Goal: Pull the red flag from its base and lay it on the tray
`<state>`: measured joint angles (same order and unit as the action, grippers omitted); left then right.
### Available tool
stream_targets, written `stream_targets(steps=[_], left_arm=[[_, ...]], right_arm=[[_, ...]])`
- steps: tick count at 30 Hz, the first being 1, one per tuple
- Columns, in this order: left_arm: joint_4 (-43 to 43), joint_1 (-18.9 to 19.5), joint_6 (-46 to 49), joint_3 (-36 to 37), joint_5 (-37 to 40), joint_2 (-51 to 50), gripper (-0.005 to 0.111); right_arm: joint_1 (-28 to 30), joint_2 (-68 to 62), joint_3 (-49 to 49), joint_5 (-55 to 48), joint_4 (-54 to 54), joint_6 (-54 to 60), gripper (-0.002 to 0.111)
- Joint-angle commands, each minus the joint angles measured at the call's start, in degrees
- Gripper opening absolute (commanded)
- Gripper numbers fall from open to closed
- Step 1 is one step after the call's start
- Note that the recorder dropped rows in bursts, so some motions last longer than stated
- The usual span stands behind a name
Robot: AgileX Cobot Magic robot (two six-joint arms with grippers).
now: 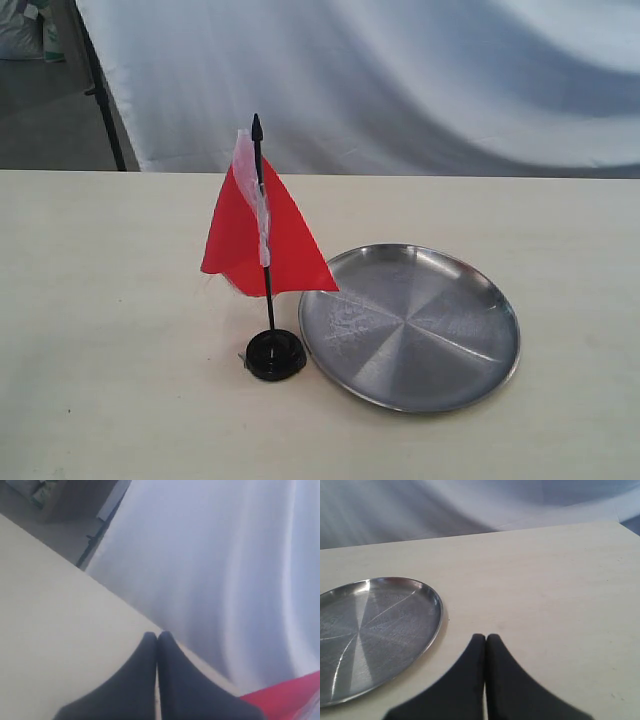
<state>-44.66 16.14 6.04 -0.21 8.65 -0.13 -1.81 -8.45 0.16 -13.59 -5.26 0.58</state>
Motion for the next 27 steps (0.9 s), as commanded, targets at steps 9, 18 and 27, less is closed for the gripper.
stream_targets(steps=[9,18,27], left_arm=[[-11.5,0.1,-0.3,0.2,-2.7,0.1,0.0],[-11.1,0.1,-0.1,0.2,-7.8,0.1,0.0],[3.2,0.1,1.0,-12.3,-8.3,0.1,0.0]], right_arm=[[0.2,0.2,-0.2,0.4,-0.3,0.2,0.0],[0.2,0.2,-0.2,0.4,-0.3,0.2,0.0],[0.2,0.2,-0.2,0.4,-0.3,0.2,0.0]])
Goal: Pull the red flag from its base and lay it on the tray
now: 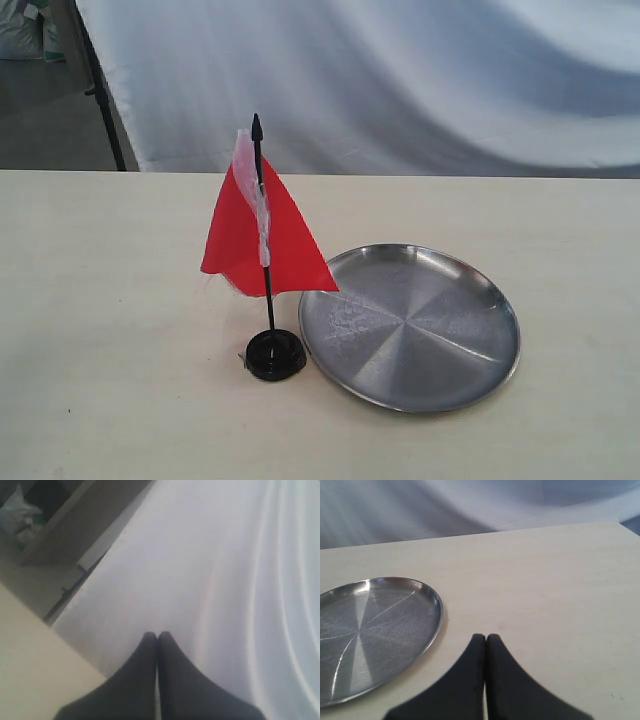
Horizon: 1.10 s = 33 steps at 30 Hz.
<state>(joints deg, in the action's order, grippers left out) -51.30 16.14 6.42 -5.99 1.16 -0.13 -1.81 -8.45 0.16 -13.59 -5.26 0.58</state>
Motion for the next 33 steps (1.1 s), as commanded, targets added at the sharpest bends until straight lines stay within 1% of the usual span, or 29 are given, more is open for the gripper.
stream_targets(steps=[1,2,4,6,10,13,16,18,20,23,25,26,28,30,33], left_arm=[[12.2,0.1,0.6,-8.4,-0.8,0.1,0.0],[16.0,0.1,0.6,-11.3,-0.6,0.1,0.0],[20.8,0.1,0.6,-16.0,0.7,-0.2,0.0],[24.3,0.0,0.8,-20.9,2.3,-2.4,0.0],[24.6,-1.5,0.8,-28.6,5.1,-8.0,0.0],[24.3,-2.1,0.8,-34.6,10.4,-13.6,0.0],[18.4,-2.0,1.0,-39.5,14.8,-19.4,0.0],[13.0,-2.0,4.6,-42.3,19.6,-23.3,0.0],[4.3,-2.0,15.5,-45.0,25.9,-27.9,0.0],[-9.5,-2.0,36.5,-46.8,36.4,-34.5,0.0],[-15.5,-2.0,43.7,-46.8,41.7,-37.8,0.0],[-16.9,-2.0,46.0,-46.7,43.9,-39.4,0.0],[-16.6,-2.0,47.6,-46.6,46.3,-41.9,0.0],[-16.5,-2.0,49.5,-45.7,46.6,-43.8,0.0],[-16.5,-2.0,51.0,-44.0,45.1,-45.5,0.0]], right_arm=[[0.2,0.2,-0.2,0.4,-0.3,0.2,0.0],[0.2,0.2,-0.2,0.4,-0.3,0.2,0.0],[0.2,0.2,-0.2,0.4,-0.3,0.2,0.0],[0.2,0.2,-0.2,0.4,-0.3,0.2,0.0],[0.2,0.2,-0.2,0.4,-0.3,0.2,0.0],[0.2,0.2,-0.2,0.4,-0.3,0.2,0.0],[0.2,0.2,-0.2,0.4,-0.3,0.2,0.0],[0.2,0.2,-0.2,0.4,-0.3,0.2,0.0],[0.2,0.2,-0.2,0.4,-0.3,0.2,0.0],[0.2,0.2,-0.2,0.4,-0.3,0.2,0.0],[0.2,0.2,-0.2,0.4,-0.3,0.2,0.0],[0.2,0.2,-0.2,0.4,-0.3,0.2,0.0],[0.2,0.2,-0.2,0.4,-0.3,0.2,0.0],[0.2,0.2,-0.2,0.4,-0.3,0.2,0.0],[0.2,0.2,-0.2,0.4,-0.3,0.2,0.0]])
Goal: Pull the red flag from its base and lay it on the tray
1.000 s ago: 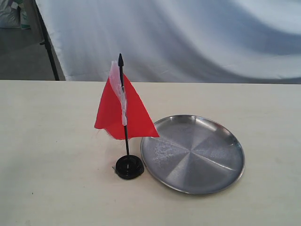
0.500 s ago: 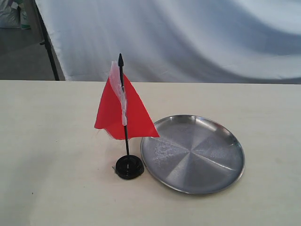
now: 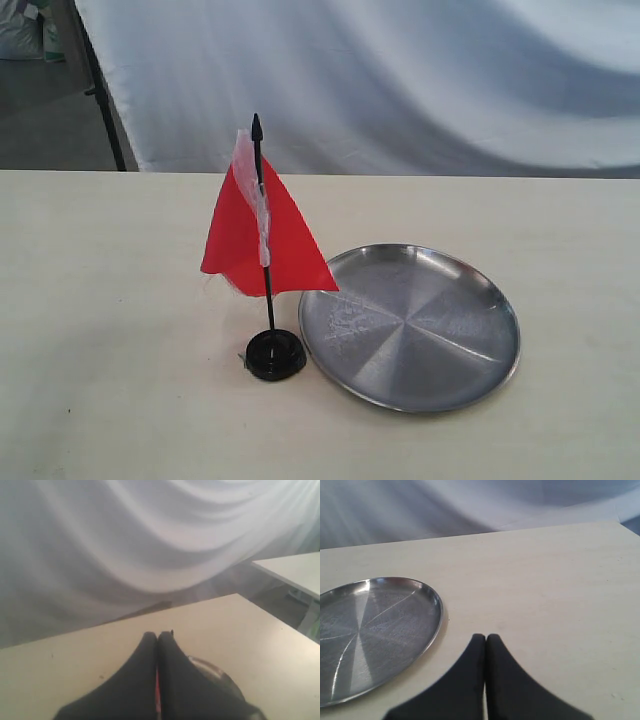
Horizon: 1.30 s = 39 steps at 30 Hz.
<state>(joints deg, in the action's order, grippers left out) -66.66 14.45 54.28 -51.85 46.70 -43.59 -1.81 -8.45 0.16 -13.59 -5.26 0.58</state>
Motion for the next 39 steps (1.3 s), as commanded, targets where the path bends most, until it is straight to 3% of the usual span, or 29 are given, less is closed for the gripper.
stream_targets(steps=[1,6,10,12,16,17,19,22,26,29,39], left_arm=[[-1.1,-0.3,3.4,2.4,-1.1,-2.5,0.0],[-2.4,-2.2,7.2,6.8,-6.6,-5.0,0.0],[-4.1,-8.8,11.1,10.0,-14.0,-8.0,0.0],[-4.1,-13.6,11.7,11.2,-19.3,-10.2,0.0],[-4.1,-29.5,13.0,12.1,-34.4,-19.2,0.0],[-4.1,-35.1,13.0,12.1,-39.8,-23.1,0.0],[-4.1,-41.7,13.0,12.1,-47.4,-29.0,0.0],[-4.1,-46.8,12.4,12.1,-53.2,-36.5,0.0],[-4.0,-50.3,2.4,12.1,-62.0,-43.9,0.0],[-3.2,-51.1,0.8,12.1,-66.7,-47.3,0.0],[24.1,-51.1,-31.4,11.4,-72.0,-53.8,0.0]], right_arm=[[0.2,0.2,-0.2,0.4,-0.3,0.2,0.0],[0.2,0.2,-0.2,0.4,-0.3,0.2,0.0],[0.2,0.2,-0.2,0.4,-0.3,0.2,0.0],[0.2,0.2,-0.2,0.4,-0.3,0.2,0.0],[0.2,0.2,-0.2,0.4,-0.3,0.2,0.0],[0.2,0.2,-0.2,0.4,-0.3,0.2,0.0],[0.2,0.2,-0.2,0.4,-0.3,0.2,0.0],[0.2,0.2,-0.2,0.4,-0.3,0.2,0.0],[0.2,0.2,-0.2,0.4,-0.3,0.2,0.0],[0.2,0.2,-0.2,0.4,-0.3,0.2,0.0],[0.2,0.2,-0.2,0.4,-0.3,0.2,0.0]])
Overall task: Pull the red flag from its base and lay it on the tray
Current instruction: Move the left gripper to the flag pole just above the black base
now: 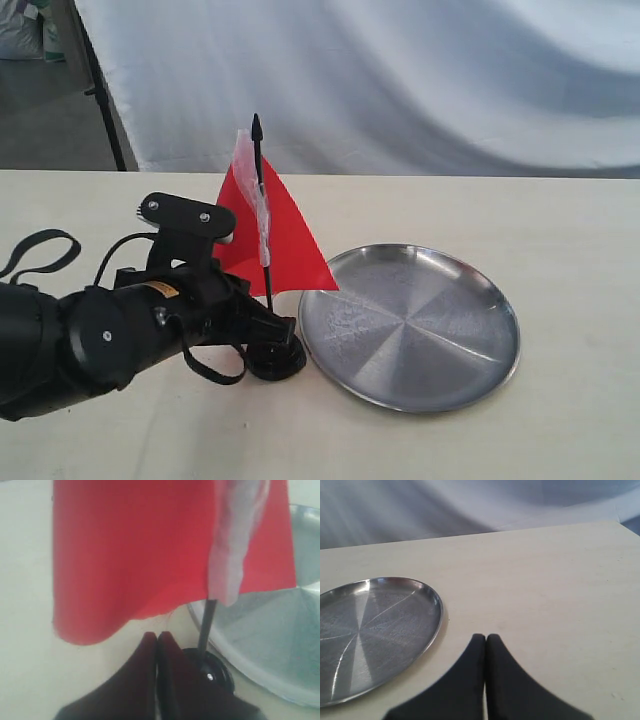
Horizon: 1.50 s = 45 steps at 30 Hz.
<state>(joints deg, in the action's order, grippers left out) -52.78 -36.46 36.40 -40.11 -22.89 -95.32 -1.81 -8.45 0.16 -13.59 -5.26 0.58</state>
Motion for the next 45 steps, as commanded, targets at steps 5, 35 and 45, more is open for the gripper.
stream_targets(steps=[5,35,45], left_arm=[[11.3,-0.2,-18.0,-1.5,-5.6,-4.7,0.0],[10.2,-0.2,-14.7,3.4,-3.9,-5.4,0.047],[11.1,-0.2,-12.4,5.7,-3.8,-5.3,0.047]], right_arm=[[0.2,0.2,-0.2,0.4,-0.3,0.2,0.0],[0.2,0.2,-0.2,0.4,-0.3,0.2,0.0],[0.2,0.2,-0.2,0.4,-0.3,0.2,0.0]])
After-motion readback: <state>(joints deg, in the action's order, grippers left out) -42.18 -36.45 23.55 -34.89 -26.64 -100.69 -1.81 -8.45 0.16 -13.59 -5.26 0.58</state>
